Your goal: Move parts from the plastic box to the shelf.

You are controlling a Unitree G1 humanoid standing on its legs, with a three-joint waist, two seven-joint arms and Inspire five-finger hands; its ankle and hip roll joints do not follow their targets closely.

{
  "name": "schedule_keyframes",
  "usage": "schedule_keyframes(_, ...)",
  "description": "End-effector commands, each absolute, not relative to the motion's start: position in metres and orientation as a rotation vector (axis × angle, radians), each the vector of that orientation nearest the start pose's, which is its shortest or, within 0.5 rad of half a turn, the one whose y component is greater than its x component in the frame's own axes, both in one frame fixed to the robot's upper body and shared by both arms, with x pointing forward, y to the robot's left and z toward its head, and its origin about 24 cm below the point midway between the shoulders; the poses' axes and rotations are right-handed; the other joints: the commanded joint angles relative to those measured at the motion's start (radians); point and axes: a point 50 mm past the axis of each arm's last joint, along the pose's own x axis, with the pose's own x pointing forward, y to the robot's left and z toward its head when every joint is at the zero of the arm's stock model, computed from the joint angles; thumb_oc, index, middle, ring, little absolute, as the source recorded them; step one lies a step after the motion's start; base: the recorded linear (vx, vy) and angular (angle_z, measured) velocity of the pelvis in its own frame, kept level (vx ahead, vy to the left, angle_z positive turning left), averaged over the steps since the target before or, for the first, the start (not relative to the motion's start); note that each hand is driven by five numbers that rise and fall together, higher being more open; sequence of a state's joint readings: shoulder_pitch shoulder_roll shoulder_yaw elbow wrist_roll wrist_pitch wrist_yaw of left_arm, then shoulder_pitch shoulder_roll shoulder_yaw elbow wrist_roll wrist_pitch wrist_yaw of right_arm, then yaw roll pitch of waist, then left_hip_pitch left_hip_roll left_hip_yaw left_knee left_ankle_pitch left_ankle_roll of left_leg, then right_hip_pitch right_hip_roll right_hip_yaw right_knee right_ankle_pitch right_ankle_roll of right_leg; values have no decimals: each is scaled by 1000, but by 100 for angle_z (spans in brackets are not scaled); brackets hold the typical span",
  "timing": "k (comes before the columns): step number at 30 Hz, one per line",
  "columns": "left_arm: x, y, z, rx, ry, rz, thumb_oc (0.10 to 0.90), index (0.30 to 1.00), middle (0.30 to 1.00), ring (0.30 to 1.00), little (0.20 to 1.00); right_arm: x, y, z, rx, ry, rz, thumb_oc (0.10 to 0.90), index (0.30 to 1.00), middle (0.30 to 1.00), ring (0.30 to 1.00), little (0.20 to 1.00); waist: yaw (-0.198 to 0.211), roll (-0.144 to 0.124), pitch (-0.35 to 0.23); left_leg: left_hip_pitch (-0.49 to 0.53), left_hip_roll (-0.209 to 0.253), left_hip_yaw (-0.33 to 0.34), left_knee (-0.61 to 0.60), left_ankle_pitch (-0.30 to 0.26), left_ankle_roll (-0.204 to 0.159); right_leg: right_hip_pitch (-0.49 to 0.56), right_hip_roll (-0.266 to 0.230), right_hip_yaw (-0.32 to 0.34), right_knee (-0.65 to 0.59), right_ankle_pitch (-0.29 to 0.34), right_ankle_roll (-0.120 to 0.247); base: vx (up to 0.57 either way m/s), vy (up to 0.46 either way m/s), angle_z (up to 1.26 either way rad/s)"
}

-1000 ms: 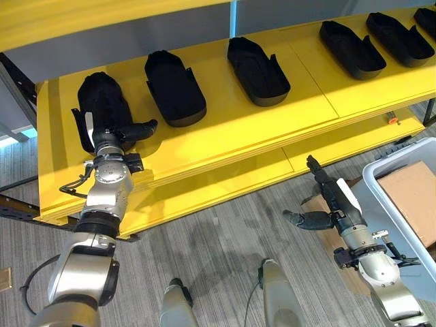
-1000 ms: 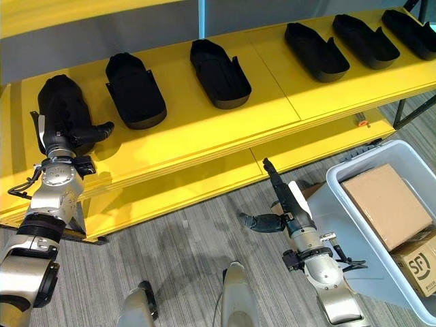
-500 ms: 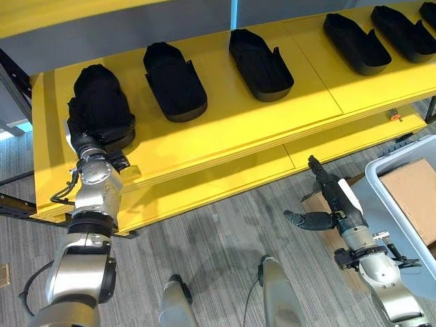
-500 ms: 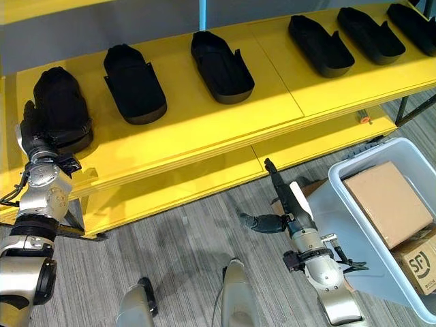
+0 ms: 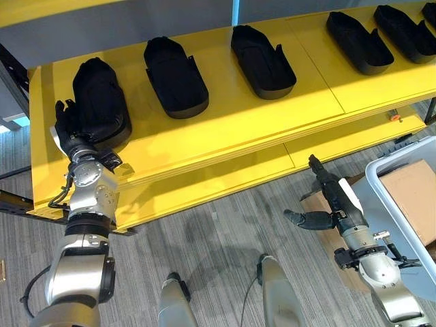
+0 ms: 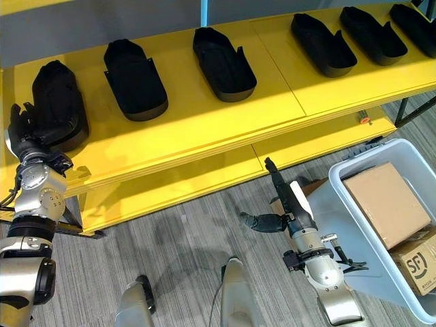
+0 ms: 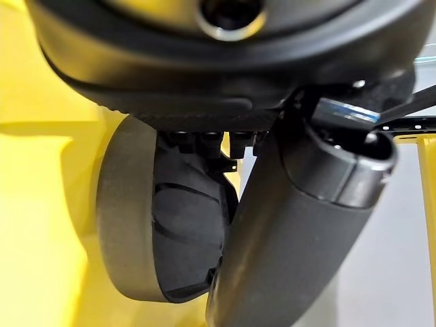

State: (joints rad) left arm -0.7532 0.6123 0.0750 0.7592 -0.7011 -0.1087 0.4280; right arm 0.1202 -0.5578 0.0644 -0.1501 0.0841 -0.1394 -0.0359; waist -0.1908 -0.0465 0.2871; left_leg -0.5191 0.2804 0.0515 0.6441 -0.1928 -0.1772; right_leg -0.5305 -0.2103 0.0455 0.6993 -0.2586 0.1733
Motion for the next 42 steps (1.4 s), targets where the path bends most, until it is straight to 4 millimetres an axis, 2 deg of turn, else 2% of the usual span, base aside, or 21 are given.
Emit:
schedule_keyframes(1,354,333,199,-303,-336,717,900,1000,1000,1000,1000,225,-223,126,-429,-399,47,900,1000,1000,1000,1000,8,-6,-61,18,-14,-17,10,-25,69,24,8,-38,-35,48,-59,0,0,0)
schedule_keyframes(12,350,337,199,-322,-353,761,900,1000,1000,1000,1000,223,-224,126,-442,-395,49,900,1000,1000,1000,1000,14,-9,-64,9,-13,-17,12,-26,68,12,13,-35,-28,48,-60,0,0,0)
schedule_keyframes(31,330,361,207,-324,-424,880,900,1000,1000,1000,1000,225,-224,131,-460,-417,55,900,1000,1000,1000,1000,32,-10,-63,2,-19,-20,22,-31,70,13,7,-37,-23,45,-57,0,0,0)
schedule_keyframes(42,331,358,216,-249,-443,868,900,1000,1000,1000,1000,225,-225,133,-471,-427,52,900,1000,1000,1000,1000,30,-9,-63,-1,-22,-22,29,-33,71,8,6,-36,-17,45,-56,0,0,0)
